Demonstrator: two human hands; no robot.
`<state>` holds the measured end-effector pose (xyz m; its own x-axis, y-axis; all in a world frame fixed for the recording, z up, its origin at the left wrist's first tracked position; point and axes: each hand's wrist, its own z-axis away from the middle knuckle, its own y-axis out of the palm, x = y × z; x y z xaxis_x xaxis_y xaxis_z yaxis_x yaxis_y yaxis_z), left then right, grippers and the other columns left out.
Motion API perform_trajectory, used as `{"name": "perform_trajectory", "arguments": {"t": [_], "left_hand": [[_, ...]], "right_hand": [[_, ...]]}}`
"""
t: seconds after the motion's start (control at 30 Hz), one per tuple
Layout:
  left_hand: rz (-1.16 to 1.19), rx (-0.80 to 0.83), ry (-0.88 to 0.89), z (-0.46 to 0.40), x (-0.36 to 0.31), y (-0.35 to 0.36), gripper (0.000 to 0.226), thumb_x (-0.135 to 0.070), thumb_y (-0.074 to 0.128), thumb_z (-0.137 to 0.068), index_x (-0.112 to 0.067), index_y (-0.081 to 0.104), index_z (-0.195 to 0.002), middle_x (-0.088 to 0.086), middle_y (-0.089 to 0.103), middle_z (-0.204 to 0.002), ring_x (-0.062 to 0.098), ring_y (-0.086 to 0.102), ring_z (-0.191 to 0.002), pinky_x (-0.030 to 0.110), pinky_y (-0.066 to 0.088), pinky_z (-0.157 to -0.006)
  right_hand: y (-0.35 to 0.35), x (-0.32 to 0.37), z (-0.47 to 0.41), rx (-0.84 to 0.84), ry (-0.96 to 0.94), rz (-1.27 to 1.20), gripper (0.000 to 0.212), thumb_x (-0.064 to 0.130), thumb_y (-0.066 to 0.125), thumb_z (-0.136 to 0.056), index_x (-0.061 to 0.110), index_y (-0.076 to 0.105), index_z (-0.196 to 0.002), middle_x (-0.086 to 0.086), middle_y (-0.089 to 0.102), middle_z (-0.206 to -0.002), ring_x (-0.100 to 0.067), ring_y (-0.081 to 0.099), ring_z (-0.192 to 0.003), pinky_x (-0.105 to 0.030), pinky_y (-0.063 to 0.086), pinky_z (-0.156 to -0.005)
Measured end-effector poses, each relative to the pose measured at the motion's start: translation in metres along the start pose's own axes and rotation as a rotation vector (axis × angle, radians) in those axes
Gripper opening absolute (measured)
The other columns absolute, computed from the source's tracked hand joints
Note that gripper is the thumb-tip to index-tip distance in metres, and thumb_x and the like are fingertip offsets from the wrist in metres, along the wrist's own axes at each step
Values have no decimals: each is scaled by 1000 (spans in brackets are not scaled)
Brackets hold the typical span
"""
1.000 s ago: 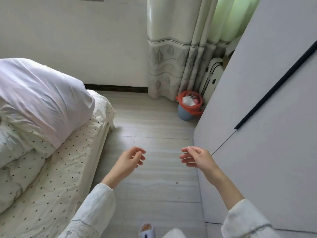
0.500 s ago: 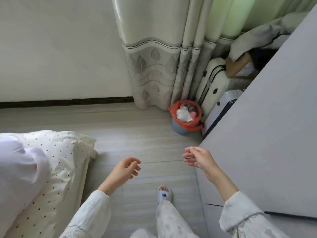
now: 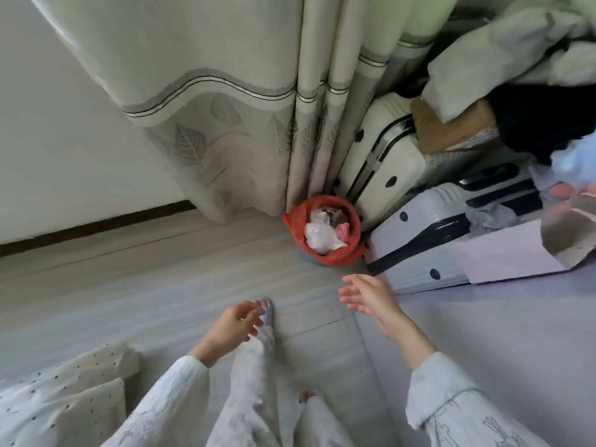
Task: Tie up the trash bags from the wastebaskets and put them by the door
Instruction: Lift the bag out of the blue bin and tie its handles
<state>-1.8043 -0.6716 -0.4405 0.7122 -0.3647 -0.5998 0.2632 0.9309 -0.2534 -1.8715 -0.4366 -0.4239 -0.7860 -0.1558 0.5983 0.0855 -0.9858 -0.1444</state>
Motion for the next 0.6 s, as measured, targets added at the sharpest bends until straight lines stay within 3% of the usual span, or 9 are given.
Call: {"name": "perform_trajectory", "arguments": {"t": [0.07,0.17,0.27,0.33,0.43,0.53,0.6], "left_hand": [[-70,29,-8,-44,-11,-12,27,-3,39,-93,-18,53,-75,0,55,-69,-3,52,-41,6,36,-42],[-207,57,10,-117,-24,-32,30,1,39,-91,-20,54,-76,-1,56,-71,3,55,-54,7,38,-47],[-359,62,9,-197,-25,-46,26,1,41,-89,-17,61,-89,6,61,-79,18,54,-72,17,40,-60],[-432,73,21,-251,-19,-46,30,-1,41,-89,-26,57,-81,6,62,-79,19,56,-74,27,47,-71],[-499,58,3,-332,-2,-29,25,-5,41,-91,-17,63,-94,11,69,-91,27,64,-86,32,48,-83],[-450,34,-40,-404,22,3,24,-7,44,-91,-8,63,-104,15,68,-106,34,63,-100,37,48,-87],[-455,24,-49,-451,42,25,25,-11,45,-92,-9,62,-110,17,65,-111,36,61,-103,37,47,-88]], "right_hand": [[9,6,-43,-40,61,-56,17,11,39,-96,6,55,-102,-8,60,-75,-18,56,-64,-23,43,-59],[19,7,-117,-107,157,-177,18,10,38,-95,7,53,-103,-8,59,-76,-18,55,-65,-24,42,-59],[24,-5,-187,-174,235,-263,16,10,39,-95,8,52,-103,-8,57,-74,-17,53,-64,-24,41,-58],[23,-23,-237,-214,274,-291,17,11,40,-95,7,52,-106,-8,57,-75,-17,53,-65,-25,42,-58],[15,-59,-309,-277,353,-341,21,13,38,-96,8,51,-110,-13,59,-94,-16,53,-68,-26,42,-57],[4,-100,-374,-319,443,-480,18,17,38,-97,10,51,-86,-14,52,-106,-15,51,-69,-26,44,-60],[-3,-130,-411,-334,476,-603,20,23,41,-97,17,47,-80,-11,49,-108,-15,50,-74,-30,47,-71]]}}
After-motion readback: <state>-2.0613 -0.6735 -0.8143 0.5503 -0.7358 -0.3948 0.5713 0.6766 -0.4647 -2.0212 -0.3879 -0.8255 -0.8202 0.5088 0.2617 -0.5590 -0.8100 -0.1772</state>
